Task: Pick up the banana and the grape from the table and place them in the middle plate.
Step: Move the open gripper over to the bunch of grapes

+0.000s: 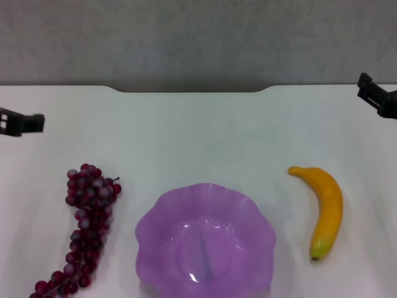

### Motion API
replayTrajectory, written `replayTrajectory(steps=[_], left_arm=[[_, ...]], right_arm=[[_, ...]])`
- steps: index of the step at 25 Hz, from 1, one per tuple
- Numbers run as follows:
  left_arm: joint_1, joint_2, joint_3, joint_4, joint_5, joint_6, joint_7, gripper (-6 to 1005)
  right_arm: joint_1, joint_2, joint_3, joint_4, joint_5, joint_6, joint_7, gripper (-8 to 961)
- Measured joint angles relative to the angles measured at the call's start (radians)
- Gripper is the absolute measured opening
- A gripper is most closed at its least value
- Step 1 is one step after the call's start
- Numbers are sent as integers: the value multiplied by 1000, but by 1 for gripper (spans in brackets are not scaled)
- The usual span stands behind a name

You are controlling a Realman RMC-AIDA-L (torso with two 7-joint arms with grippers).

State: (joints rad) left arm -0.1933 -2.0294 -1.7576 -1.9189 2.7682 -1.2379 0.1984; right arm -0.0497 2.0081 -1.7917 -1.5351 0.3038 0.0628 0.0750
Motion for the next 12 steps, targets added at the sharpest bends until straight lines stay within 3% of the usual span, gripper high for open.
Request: replayTrajectory(steps=[12], left_arm=[[-138, 0, 11, 312, 21, -4, -2, 855]], right_arm=[[5, 0, 0, 0, -1, 0, 0, 868]])
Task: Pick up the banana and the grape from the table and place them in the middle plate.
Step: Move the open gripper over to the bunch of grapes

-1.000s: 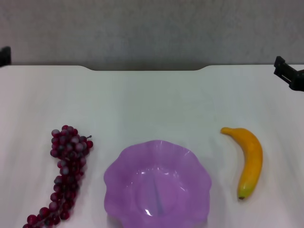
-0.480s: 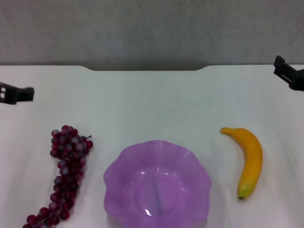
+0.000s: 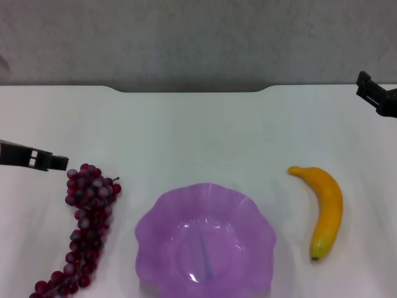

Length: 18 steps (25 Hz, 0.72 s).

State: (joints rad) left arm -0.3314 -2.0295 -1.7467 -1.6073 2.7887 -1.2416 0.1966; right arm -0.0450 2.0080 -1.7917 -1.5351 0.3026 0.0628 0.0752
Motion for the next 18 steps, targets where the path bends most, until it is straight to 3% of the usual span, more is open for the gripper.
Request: replayTrajectory(steps=[6, 18], left_arm=[[-43, 0, 10, 98, -15, -9, -54, 855], [-79, 2, 9, 157, -163, -30, -45, 854]], right_arm=[[1, 0, -3, 0, -2, 0, 0, 868], [4, 0, -7, -1, -4, 0, -1, 867]])
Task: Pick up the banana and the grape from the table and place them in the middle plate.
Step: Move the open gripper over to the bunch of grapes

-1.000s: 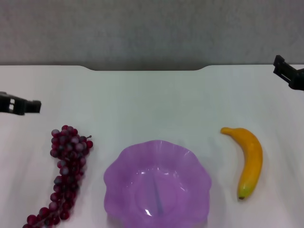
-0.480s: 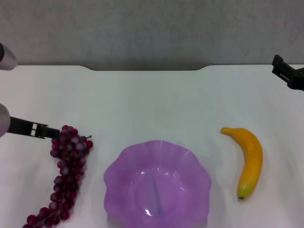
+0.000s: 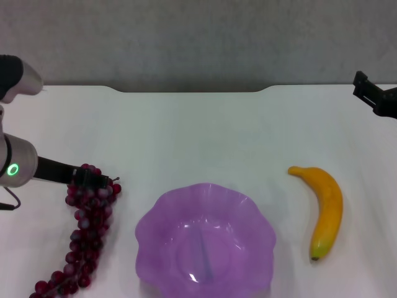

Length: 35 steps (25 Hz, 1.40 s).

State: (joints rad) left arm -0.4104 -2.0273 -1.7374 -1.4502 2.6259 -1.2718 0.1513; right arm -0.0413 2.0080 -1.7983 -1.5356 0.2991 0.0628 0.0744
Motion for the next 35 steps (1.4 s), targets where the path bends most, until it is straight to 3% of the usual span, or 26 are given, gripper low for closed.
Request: replayTrajectory(steps=[11, 35], left_arm=[[-89, 1, 6, 272, 82, 115, 40, 853], [-138, -1, 38, 406, -22, 190, 110, 852]], right_arm=[[4, 0, -2, 1, 3, 0, -1, 867], [7, 0, -3, 2, 4, 0, -1, 868]])
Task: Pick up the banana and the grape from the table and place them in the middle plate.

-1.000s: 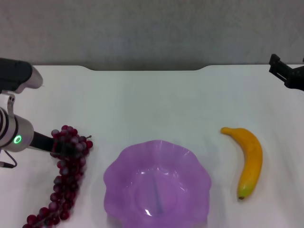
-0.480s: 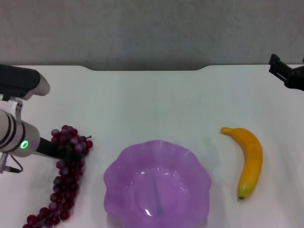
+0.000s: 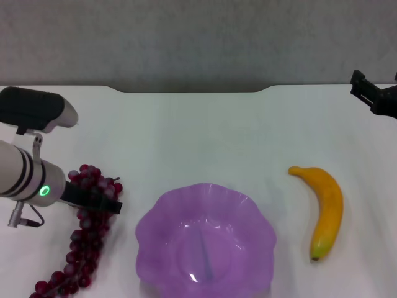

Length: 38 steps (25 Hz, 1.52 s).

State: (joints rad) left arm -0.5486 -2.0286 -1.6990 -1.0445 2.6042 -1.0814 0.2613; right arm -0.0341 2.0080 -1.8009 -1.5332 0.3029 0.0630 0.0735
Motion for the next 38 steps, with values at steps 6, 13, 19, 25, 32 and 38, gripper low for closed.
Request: replayTrajectory(steps=[6, 13, 19, 25, 32, 38], left_arm=[[-22, -1, 1, 71, -6, 47, 11, 850], [-20, 0, -2, 71, -6, 65, 20, 846], [-15, 1, 2, 70, 2, 72, 33, 630], [-14, 0, 2, 70, 3, 65, 40, 431], [-14, 1, 2, 70, 5, 63, 42, 352], [-5, 1, 2, 40, 6, 62, 51, 338]], right_arm=[[0, 0, 0, 0, 1, 0, 0, 867], [2, 0, 0, 2, 1, 0, 0, 867], [2, 0, 0, 3, 0, 0, 0, 867], [2, 0, 0, 2, 0, 1, 0, 867], [2, 0, 0, 3, 0, 2, 0, 868], [2, 0, 0, 7, 0, 2, 0, 868]])
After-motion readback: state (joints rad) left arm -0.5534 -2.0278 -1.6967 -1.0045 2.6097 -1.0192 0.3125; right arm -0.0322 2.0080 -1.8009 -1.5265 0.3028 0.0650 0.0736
